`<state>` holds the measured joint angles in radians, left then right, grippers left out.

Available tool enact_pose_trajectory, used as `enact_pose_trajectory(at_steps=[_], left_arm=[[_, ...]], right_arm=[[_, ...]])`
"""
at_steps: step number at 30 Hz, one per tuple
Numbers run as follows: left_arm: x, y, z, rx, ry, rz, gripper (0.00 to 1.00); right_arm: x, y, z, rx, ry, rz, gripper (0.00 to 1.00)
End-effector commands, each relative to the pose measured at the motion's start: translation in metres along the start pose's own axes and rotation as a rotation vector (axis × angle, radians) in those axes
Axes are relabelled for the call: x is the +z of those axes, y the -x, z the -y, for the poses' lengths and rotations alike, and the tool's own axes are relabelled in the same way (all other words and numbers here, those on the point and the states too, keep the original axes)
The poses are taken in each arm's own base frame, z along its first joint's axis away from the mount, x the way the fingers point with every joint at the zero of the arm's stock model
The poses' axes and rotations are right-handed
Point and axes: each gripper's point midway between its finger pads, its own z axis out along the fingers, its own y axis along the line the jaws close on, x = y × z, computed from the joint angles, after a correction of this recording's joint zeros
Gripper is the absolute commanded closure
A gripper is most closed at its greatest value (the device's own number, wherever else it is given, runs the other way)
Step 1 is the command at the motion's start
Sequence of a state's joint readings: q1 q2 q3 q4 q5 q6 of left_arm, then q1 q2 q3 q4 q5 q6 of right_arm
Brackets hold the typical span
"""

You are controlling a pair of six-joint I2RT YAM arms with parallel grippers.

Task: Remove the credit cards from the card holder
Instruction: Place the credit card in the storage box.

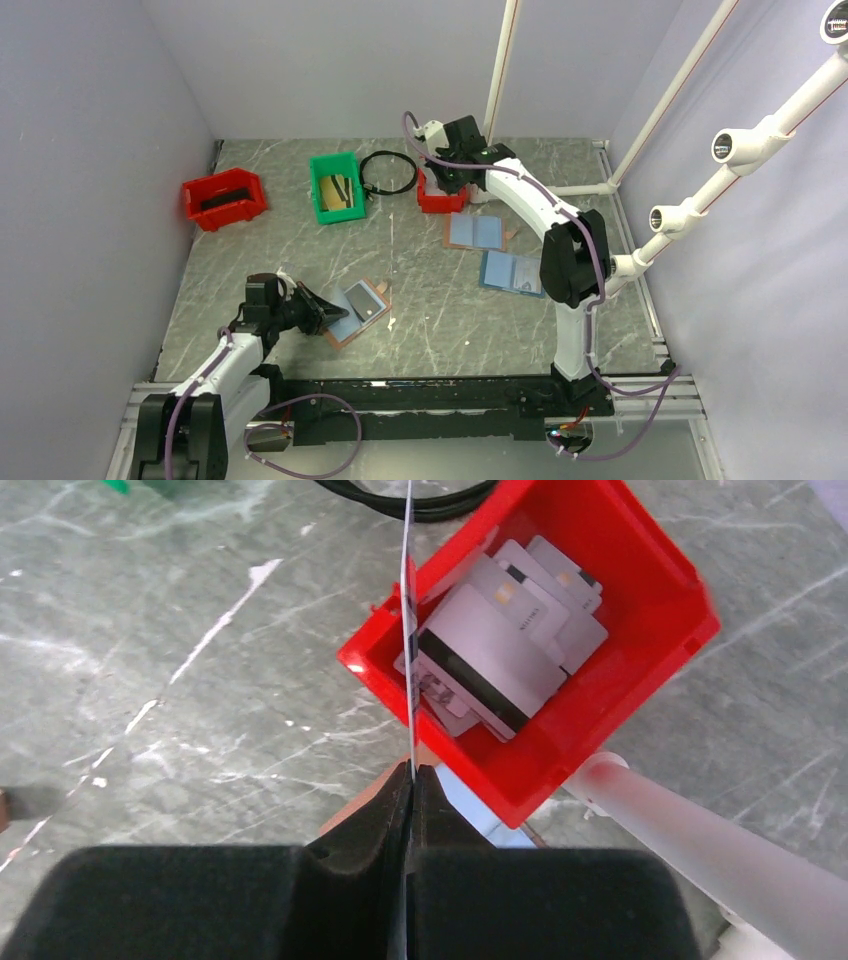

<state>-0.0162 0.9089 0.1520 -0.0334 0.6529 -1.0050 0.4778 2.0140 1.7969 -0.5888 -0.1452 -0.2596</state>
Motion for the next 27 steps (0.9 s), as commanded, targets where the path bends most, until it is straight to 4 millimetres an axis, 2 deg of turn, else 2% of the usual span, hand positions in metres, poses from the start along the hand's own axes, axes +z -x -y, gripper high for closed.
enact_pose_trajectory(at_steps=[1, 9, 14, 16, 18, 20, 23, 27], left_arm=[[-0.003, 0.005, 0.009, 0.05, -0.015, 0.012, 1.0], [-0.004, 0.004, 0.013, 0.053, -0.029, 0.006, 1.0], [-0.004, 0.005, 0.016, 0.059, -0.037, 0.002, 1.0], [-0.005, 0.005, 0.018, 0.061, -0.04, -0.004, 1.0], [-0.005, 0.004, 0.019, 0.059, -0.038, -0.008, 1.0], [-0.006, 0.004, 0.019, 0.052, -0.037, -0.01, 1.0], [-0.006, 0.005, 0.02, 0.039, -0.026, -0.013, 1.0], [-0.006, 0.008, 0.023, 0.024, -0.005, -0.016, 1.0]], right_arm=[[0.004, 0.007, 0.024, -0.016, -0.091, 0.0, 1.0], [0.018, 0.004, 0.035, -0.009, -0.128, -0.017, 0.99], [0.024, -0.002, 0.042, -0.013, -0.161, -0.04, 0.77], [0.02, 0.0, 0.047, -0.012, -0.188, -0.044, 0.68], [0.013, 0.004, 0.046, -0.009, -0.189, -0.033, 0.63], [0.002, 0.011, 0.041, -0.005, -0.166, -0.018, 0.61], [-0.015, 0.018, 0.021, -0.009, -0.064, 0.012, 0.56], [-0.046, 0.017, -0.035, -0.058, 0.222, 0.047, 0.52]])
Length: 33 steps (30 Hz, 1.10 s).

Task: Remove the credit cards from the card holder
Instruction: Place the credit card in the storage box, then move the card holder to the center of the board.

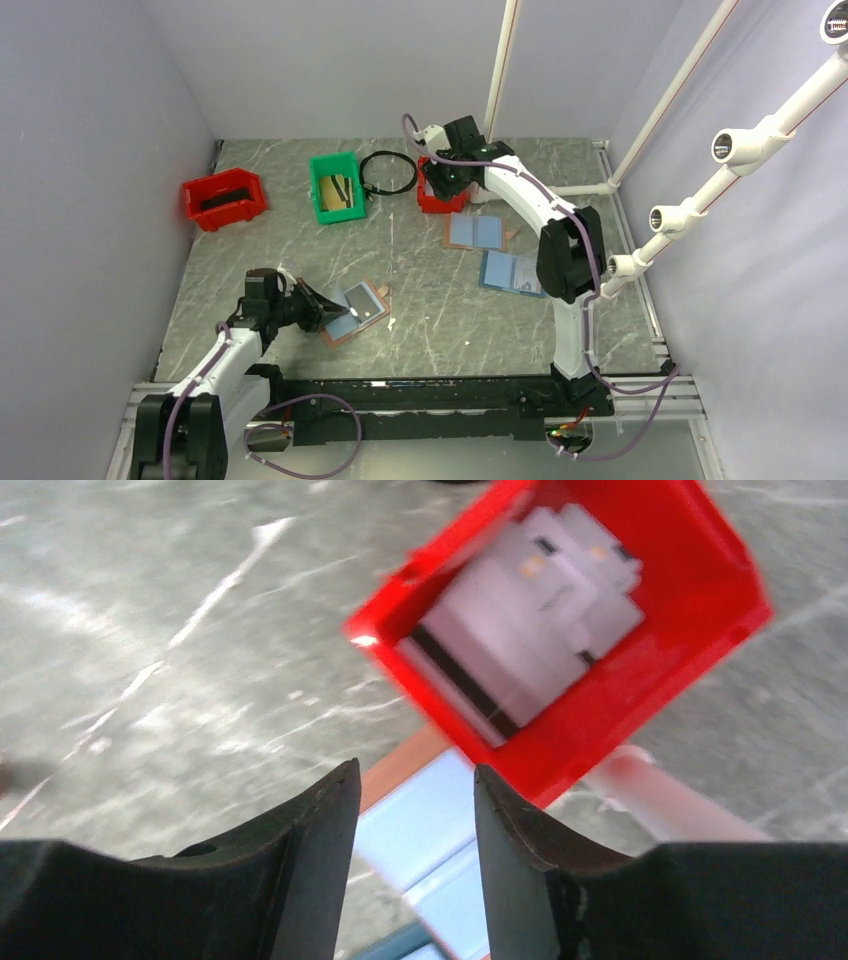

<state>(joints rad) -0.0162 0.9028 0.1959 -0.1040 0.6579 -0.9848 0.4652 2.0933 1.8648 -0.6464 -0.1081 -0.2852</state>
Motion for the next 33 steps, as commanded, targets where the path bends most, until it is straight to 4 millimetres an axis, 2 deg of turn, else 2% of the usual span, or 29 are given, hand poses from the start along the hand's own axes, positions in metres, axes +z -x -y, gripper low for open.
enact_pose_trajectory(at_steps=[1, 5, 10, 17, 22, 25, 28, 33], left_arm=[[-0.003, 0.009, 0.018, 0.019, -0.013, -0.001, 1.0], [-0.001, 0.024, 0.026, 0.049, 0.029, 0.015, 1.0], [0.003, 0.056, 0.039, 0.167, 0.121, 0.013, 1.0], [0.023, 0.093, 0.05, 0.247, 0.189, -0.067, 1.0], [0.028, 0.119, 0.027, 0.191, 0.264, -0.103, 1.0], [0.026, 0.134, 0.014, 0.169, 0.318, -0.106, 1.0], [0.019, 0.149, 0.011, 0.18, 0.359, -0.069, 0.98], [-0.004, 0.166, 0.027, 0.241, 0.387, 0.031, 0.93]], right_arm=[[-0.074, 0.024, -0.061, -0.07, 0.321, 0.133, 0.51], [-0.103, 0.005, -0.097, -0.107, 0.486, 0.171, 0.5], [-0.119, -0.018, -0.111, -0.139, 0.538, 0.173, 0.48], [-0.131, -0.027, -0.115, -0.154, 0.538, 0.189, 0.48], [-0.138, -0.03, -0.116, -0.159, 0.534, 0.198, 0.47], [-0.142, -0.031, -0.115, -0.158, 0.529, 0.202, 0.46], [-0.146, -0.031, -0.113, -0.159, 0.522, 0.209, 0.46], [-0.158, -0.032, -0.113, -0.16, 0.536, 0.221, 0.46]])
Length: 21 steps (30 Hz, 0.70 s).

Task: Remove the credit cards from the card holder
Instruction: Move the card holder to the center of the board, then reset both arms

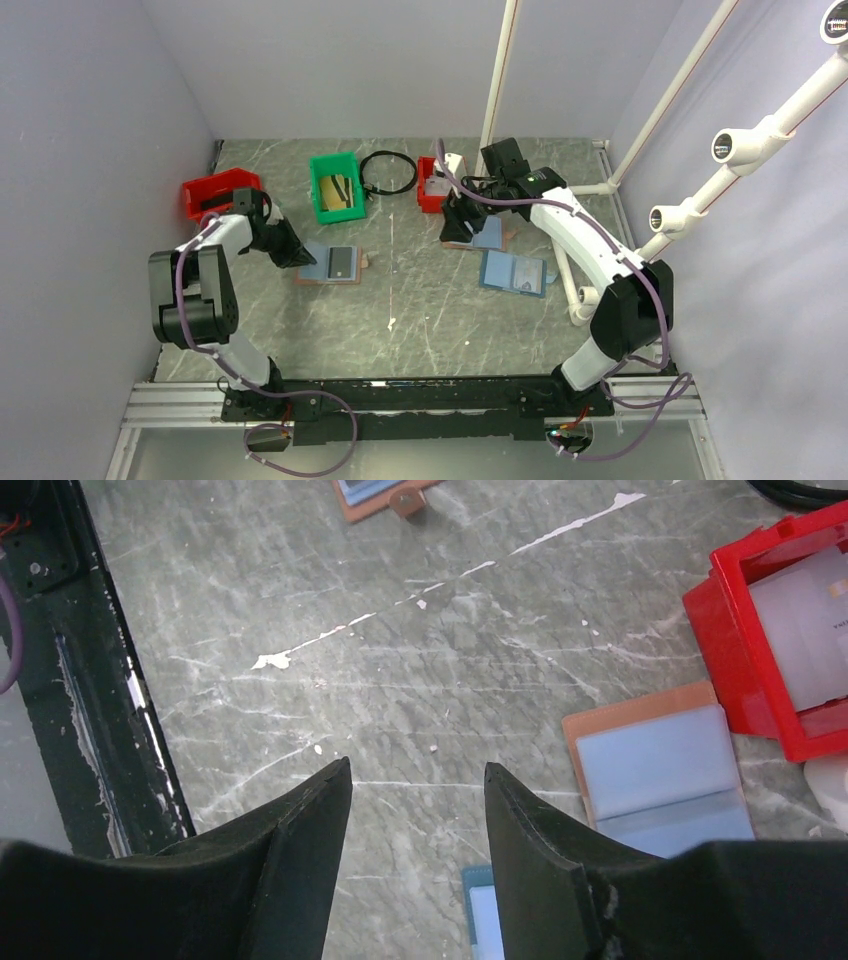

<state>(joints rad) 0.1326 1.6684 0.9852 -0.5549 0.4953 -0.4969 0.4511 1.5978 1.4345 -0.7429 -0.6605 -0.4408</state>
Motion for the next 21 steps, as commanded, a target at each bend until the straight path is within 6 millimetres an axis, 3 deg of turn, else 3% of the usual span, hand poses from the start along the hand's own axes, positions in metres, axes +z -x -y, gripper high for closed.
enact_pose_trajectory(at_steps=[1, 3, 5, 7, 9, 10, 12, 17, 21], left_arm=[[-0.042, 0.023, 0.012, 0.098, 0.041, 0.145, 0.92], [-0.073, 0.031, 0.027, 0.151, 0.032, 0.26, 0.89], [-0.104, 0.034, 0.041, 0.204, 0.014, 0.366, 0.79], [-0.134, 0.034, 0.049, 0.229, 0.014, 0.472, 0.53], [-0.159, 0.03, 0.048, 0.193, 0.042, 0.562, 0.17], [-0.169, 0.024, 0.044, 0.167, 0.06, 0.591, 0.04], [-0.186, 0.013, 0.052, 0.165, 0.021, 0.622, 0.01], [-0.224, -0.025, 0.106, 0.196, -0.257, 0.612, 0.01], [-0.261, -0.04, 0.134, 0.241, -0.355, 0.648, 0.0]], right_arm=[[-0.019, 0.009, -0.012, -0.044, 0.022, 0.045, 0.46], [-0.026, 0.01, -0.017, -0.049, 0.027, 0.047, 0.46], [-0.035, 0.012, -0.022, -0.061, 0.031, 0.053, 0.45], [-0.046, 0.015, -0.027, -0.075, 0.025, 0.056, 0.44], [-0.06, 0.018, -0.032, -0.092, 0.014, 0.06, 0.42], [-0.066, 0.016, -0.035, -0.085, 0.018, 0.048, 0.41], [-0.081, 0.02, -0.04, -0.092, 0.006, 0.053, 0.39], [-0.126, 0.031, -0.04, -0.082, -0.043, 0.133, 0.25], [-0.158, 0.049, -0.047, -0.128, -0.083, 0.201, 0.01]])
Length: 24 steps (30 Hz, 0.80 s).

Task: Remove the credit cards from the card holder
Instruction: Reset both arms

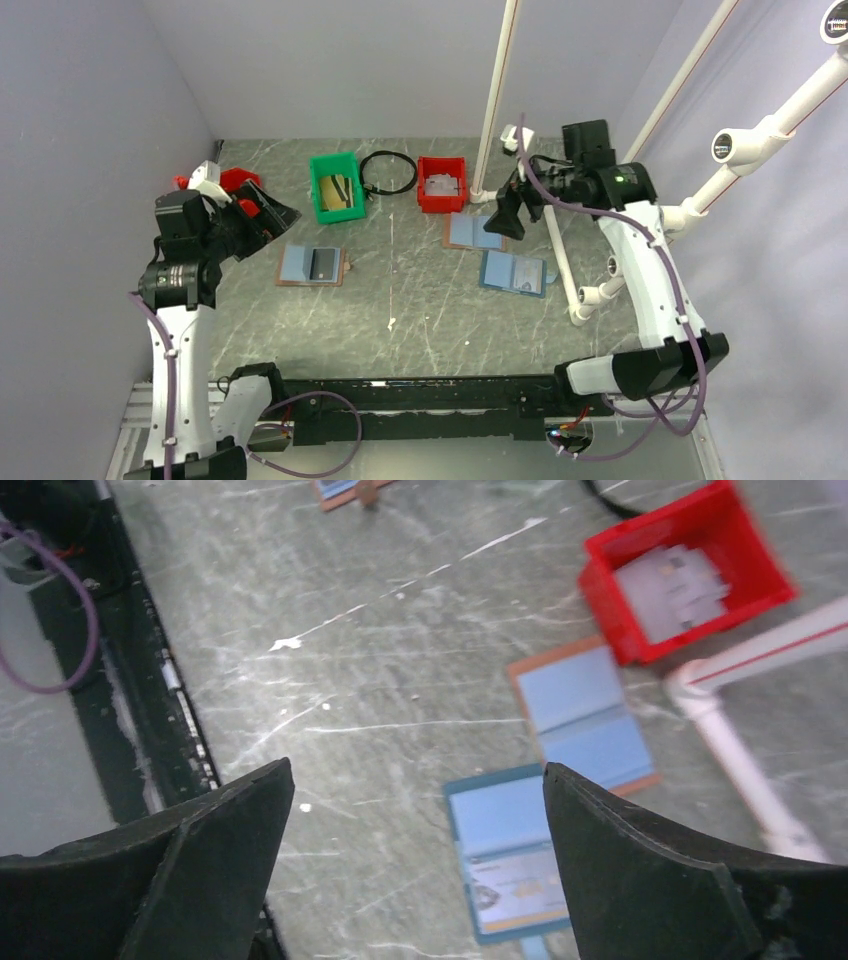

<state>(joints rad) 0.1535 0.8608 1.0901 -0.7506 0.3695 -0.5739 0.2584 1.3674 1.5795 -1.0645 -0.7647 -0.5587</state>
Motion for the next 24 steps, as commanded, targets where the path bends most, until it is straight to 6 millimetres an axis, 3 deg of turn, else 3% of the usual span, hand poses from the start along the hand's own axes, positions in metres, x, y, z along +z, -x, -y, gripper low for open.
enact_pose_trajectory(at_steps=[1, 9, 14, 24], left_arm=[[-0.038, 0.018, 0.052, -0.008, -0.153, 0.026, 0.01], [-0.061, 0.023, 0.068, -0.01, -0.159, 0.008, 0.01], [-0.069, 0.022, 0.068, -0.009, -0.15, 0.025, 0.01], [-0.078, 0.025, 0.068, 0.013, -0.127, 0.043, 0.0]], right_arm=[[-0.037, 0.032, -0.02, -0.086, -0.007, 0.102, 0.0], [-0.057, 0.043, -0.008, 0.049, -0.21, 0.167, 0.0], [-0.067, 0.039, -0.024, -0.037, -0.173, 0.172, 0.0], [-0.073, 0.054, -0.018, 0.085, -0.205, 0.233, 0.0]])
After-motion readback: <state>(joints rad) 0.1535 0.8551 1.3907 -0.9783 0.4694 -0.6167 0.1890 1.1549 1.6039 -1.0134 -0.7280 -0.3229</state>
